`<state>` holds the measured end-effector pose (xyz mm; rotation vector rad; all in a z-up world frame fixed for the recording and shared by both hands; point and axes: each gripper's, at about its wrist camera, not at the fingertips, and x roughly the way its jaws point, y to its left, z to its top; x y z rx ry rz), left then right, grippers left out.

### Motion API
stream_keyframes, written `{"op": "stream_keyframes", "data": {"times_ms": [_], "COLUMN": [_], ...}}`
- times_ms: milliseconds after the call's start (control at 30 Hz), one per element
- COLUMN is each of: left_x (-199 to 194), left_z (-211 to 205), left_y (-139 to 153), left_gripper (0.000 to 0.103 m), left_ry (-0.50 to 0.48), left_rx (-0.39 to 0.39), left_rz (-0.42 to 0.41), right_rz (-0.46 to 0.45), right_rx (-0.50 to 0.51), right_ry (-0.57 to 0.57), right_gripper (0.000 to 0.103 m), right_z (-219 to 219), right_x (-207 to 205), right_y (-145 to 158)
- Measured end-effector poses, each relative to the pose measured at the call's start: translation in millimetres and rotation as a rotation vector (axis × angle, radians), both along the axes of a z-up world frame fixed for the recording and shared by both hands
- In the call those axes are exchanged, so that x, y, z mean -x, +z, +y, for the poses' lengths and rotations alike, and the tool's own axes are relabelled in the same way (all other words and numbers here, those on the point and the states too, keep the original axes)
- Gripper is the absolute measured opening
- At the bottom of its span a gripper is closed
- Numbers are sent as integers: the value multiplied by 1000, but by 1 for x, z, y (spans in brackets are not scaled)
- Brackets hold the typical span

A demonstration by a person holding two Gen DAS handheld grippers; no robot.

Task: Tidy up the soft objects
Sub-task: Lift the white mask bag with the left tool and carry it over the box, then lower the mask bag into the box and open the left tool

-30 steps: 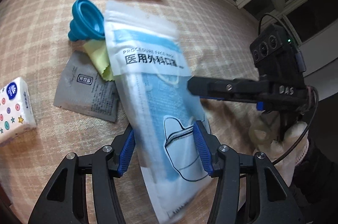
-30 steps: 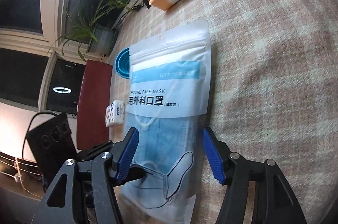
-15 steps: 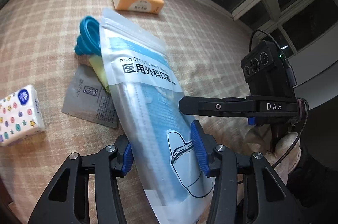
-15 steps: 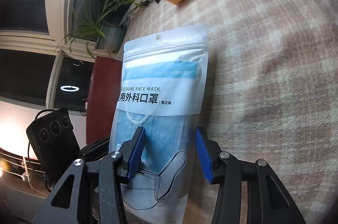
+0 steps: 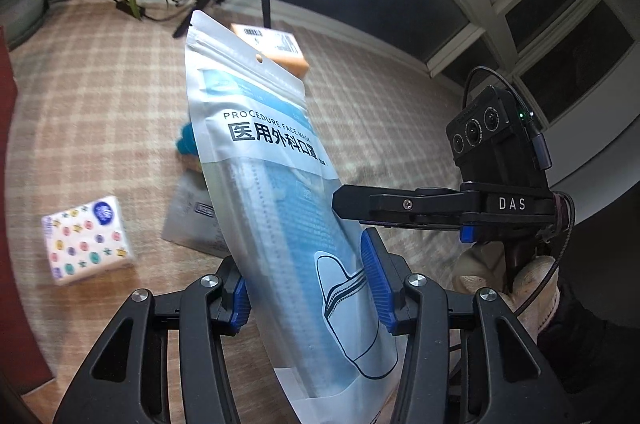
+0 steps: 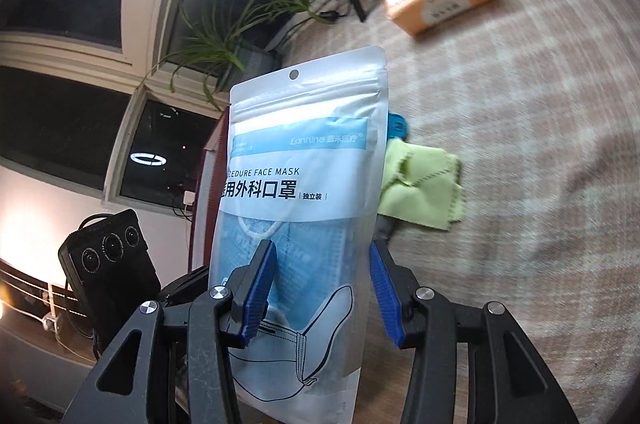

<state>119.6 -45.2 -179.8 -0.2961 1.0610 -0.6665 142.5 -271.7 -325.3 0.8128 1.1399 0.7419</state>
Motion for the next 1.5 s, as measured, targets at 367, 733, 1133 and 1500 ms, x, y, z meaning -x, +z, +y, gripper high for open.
{"op": "stream_keyframes", "data": {"times_ms": [367,733,1133,1500], "left_x": [8,21,7,-29], "left_z": [69,165,251,292], "left_y": [29,49,31,11], "left_gripper": [46,43,42,45], "left_ry": [98,213,310,360], "left_rx": [19,10,-4,-109], "left_rz": [-64,-111,-67,-10], "right_rz": [-71,-134,-125,-161], "right_rx": [6,-9,34,118], "right_ry": [79,205,262,241], "right_gripper": [44,42,39,39], "right_z": [78,193,290,313], "right_x": [-13,-24,-51,-72], "right_y": [48,88,85,89]}}
